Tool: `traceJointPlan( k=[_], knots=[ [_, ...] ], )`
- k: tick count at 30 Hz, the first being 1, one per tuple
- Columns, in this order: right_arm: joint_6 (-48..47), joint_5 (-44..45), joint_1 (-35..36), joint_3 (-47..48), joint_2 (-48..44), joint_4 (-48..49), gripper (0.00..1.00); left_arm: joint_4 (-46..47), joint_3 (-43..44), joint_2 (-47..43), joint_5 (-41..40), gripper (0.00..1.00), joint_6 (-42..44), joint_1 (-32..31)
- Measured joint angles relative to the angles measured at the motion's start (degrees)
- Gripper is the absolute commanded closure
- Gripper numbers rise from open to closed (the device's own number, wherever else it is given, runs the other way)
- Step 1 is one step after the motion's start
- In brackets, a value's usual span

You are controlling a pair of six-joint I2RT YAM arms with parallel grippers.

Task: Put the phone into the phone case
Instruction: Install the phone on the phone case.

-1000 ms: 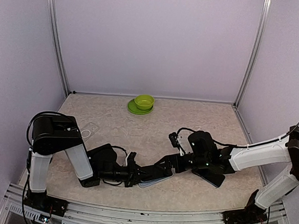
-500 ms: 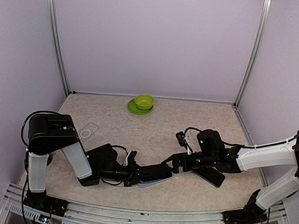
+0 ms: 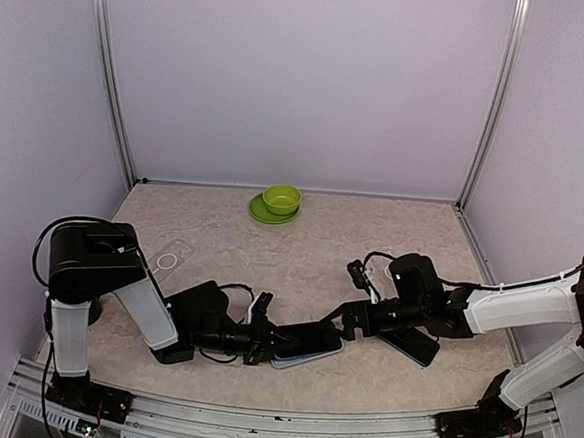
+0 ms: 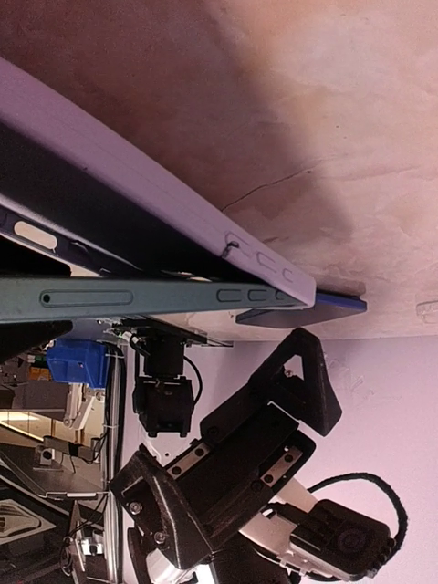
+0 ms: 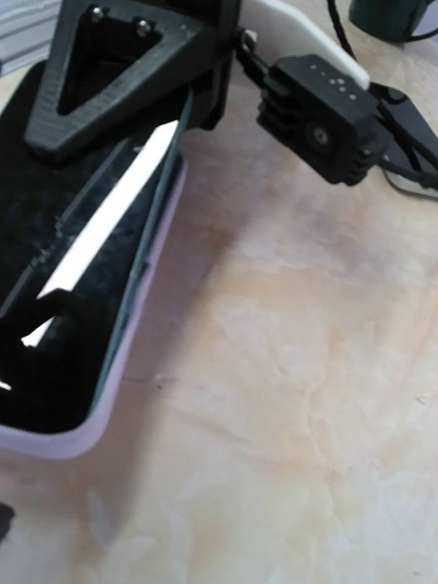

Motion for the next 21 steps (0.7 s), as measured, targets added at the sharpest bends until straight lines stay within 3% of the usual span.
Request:
traceJointPlan(
  k=[21],
  knots=[
    [3.5, -10.8, -1.2, -2.6, 1.5, 6.4, 0.01, 1.7, 0.2, -4.2, 1.6, 1.00, 6.2, -1.5]
  ],
)
